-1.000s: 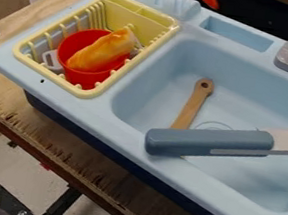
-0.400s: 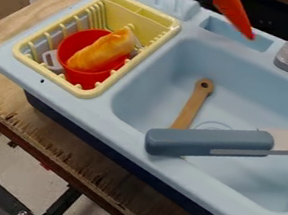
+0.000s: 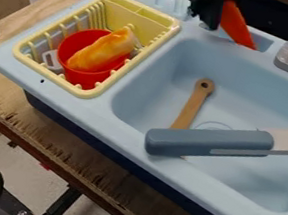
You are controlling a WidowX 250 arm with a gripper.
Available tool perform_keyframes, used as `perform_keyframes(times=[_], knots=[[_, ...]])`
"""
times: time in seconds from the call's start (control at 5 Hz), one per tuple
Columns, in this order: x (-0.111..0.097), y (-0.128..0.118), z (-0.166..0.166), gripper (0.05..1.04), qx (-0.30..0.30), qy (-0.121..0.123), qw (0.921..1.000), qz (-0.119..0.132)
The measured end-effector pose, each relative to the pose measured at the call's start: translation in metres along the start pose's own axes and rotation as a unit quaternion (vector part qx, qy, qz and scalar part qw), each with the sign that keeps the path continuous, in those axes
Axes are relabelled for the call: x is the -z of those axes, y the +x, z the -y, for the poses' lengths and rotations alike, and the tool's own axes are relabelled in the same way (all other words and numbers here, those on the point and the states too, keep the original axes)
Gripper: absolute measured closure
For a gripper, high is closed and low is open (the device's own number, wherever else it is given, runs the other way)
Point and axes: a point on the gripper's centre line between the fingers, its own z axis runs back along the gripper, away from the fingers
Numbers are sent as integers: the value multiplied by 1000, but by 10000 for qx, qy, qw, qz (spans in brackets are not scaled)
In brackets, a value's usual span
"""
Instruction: The robot arm moved the carrot.
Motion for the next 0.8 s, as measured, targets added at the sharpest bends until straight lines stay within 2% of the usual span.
perform_keyframes(times=[0.2,0.4,0.6,0.8], knots=[[4,-2,0,514,-65,15,10000,-54],[11,-3,-2,465,-125,119,9997,-149],[10,-4,-4,184,-17,320,9992,-245],[8,-1,-7,83,-16,438,9987,-255]])
